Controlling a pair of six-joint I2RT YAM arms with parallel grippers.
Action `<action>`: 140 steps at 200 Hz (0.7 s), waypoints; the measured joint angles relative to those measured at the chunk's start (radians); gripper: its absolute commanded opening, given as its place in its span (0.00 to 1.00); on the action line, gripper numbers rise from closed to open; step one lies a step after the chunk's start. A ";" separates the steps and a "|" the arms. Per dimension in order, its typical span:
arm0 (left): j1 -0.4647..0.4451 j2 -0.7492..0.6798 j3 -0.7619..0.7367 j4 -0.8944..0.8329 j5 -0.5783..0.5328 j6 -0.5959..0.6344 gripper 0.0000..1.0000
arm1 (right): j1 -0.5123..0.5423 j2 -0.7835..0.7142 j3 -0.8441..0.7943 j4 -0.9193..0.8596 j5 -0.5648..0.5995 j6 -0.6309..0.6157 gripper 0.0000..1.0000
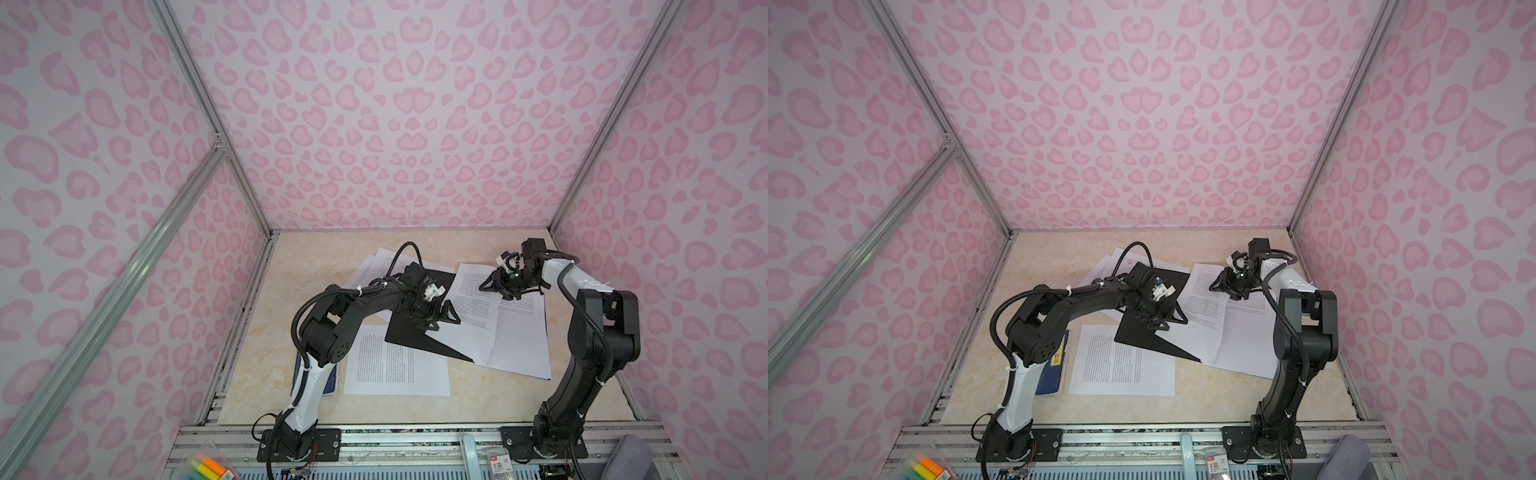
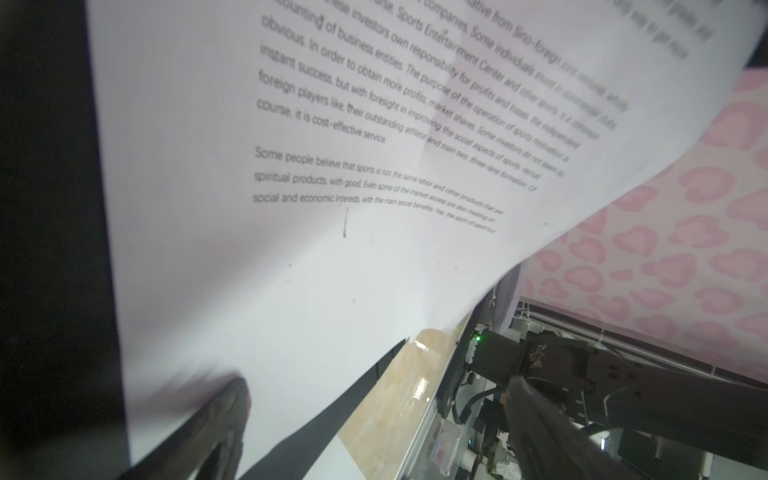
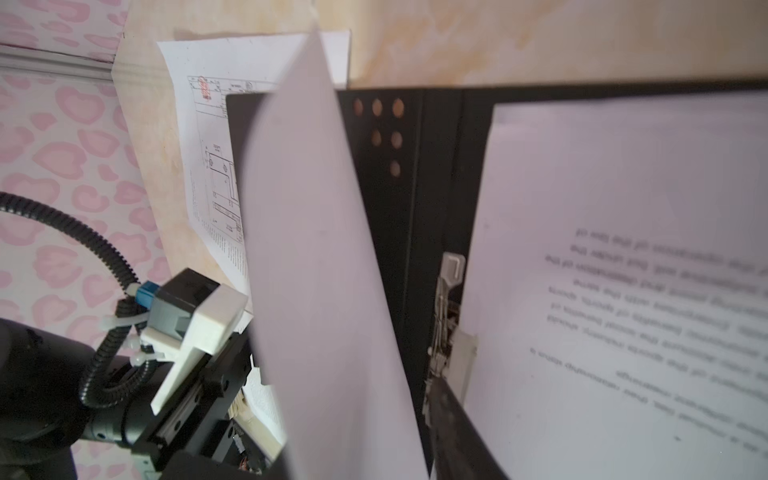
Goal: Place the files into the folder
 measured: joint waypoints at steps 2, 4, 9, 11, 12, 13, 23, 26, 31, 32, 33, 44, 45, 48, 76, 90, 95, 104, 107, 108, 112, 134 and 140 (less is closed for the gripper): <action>0.000 0.000 -0.002 0.001 0.002 -0.002 0.98 | -0.002 -0.005 -0.011 0.006 -0.002 0.007 0.45; 0.000 0.000 -0.003 0.002 0.004 -0.004 0.98 | -0.006 -0.013 -0.031 0.025 -0.008 0.022 0.46; 0.001 0.000 -0.006 0.007 0.006 -0.011 0.98 | -0.015 -0.037 -0.080 0.074 -0.022 0.060 0.47; 0.002 0.000 -0.007 0.009 0.008 -0.014 0.98 | -0.018 -0.042 -0.090 0.085 -0.025 0.068 0.48; 0.002 0.000 -0.008 0.011 0.009 -0.016 0.98 | -0.019 -0.047 -0.101 0.097 -0.027 0.077 0.48; 0.002 0.001 -0.008 0.013 0.009 -0.016 0.98 | -0.020 -0.050 -0.106 0.102 -0.029 0.081 0.48; 0.003 0.002 -0.014 0.027 0.018 -0.021 0.98 | -0.028 -0.088 -0.169 0.179 -0.048 0.138 0.50; 0.003 0.002 -0.015 0.030 0.019 -0.025 0.98 | -0.029 -0.099 -0.185 0.202 -0.052 0.153 0.50; 0.004 0.003 -0.017 0.034 0.023 -0.028 0.98 | -0.030 -0.117 -0.210 0.241 -0.057 0.177 0.55; 0.004 0.003 -0.017 0.034 0.023 -0.028 0.98 | -0.030 -0.117 -0.210 0.241 -0.057 0.177 0.55; 0.005 0.003 -0.018 0.034 0.024 -0.029 0.98 | -0.030 -0.123 -0.219 0.254 -0.058 0.184 0.56; 0.007 0.004 -0.021 0.042 0.031 -0.036 0.98 | -0.032 -0.156 -0.262 0.307 -0.065 0.227 0.67; 0.007 0.004 -0.021 0.043 0.031 -0.037 0.98 | -0.032 -0.158 -0.266 0.314 -0.066 0.230 0.68; 0.008 0.004 -0.023 0.046 0.034 -0.040 0.98 | -0.032 -0.167 -0.278 0.332 -0.066 0.241 0.69; 0.013 0.008 -0.024 0.055 0.051 -0.048 0.98 | -0.042 -0.208 -0.365 0.457 -0.073 0.319 0.84; 0.014 0.009 -0.028 0.058 0.056 -0.049 0.98 | -0.052 -0.213 -0.372 0.493 -0.074 0.340 0.86; 0.015 0.009 -0.030 0.060 0.058 -0.049 0.98 | -0.057 -0.215 -0.372 0.509 -0.075 0.343 0.86; 0.016 0.009 -0.030 0.063 0.060 -0.050 0.98 | -0.065 -0.217 -0.367 0.524 -0.075 0.352 0.88; 0.016 0.009 -0.030 0.064 0.061 -0.050 0.98 | -0.068 -0.218 -0.365 0.529 -0.075 0.354 0.90; 0.016 0.009 -0.031 0.064 0.062 -0.050 0.98 | -0.069 -0.219 -0.365 0.531 -0.074 0.355 0.91; 0.017 0.009 -0.031 0.066 0.063 -0.050 0.98 | -0.072 -0.220 -0.364 0.537 -0.073 0.354 0.94; 0.019 0.010 -0.033 0.071 0.068 -0.053 0.98 | -0.097 -0.238 -0.362 0.566 -0.072 0.366 0.97; 0.019 0.011 -0.033 0.072 0.069 -0.053 0.98 | -0.103 -0.241 -0.362 0.576 -0.074 0.376 0.97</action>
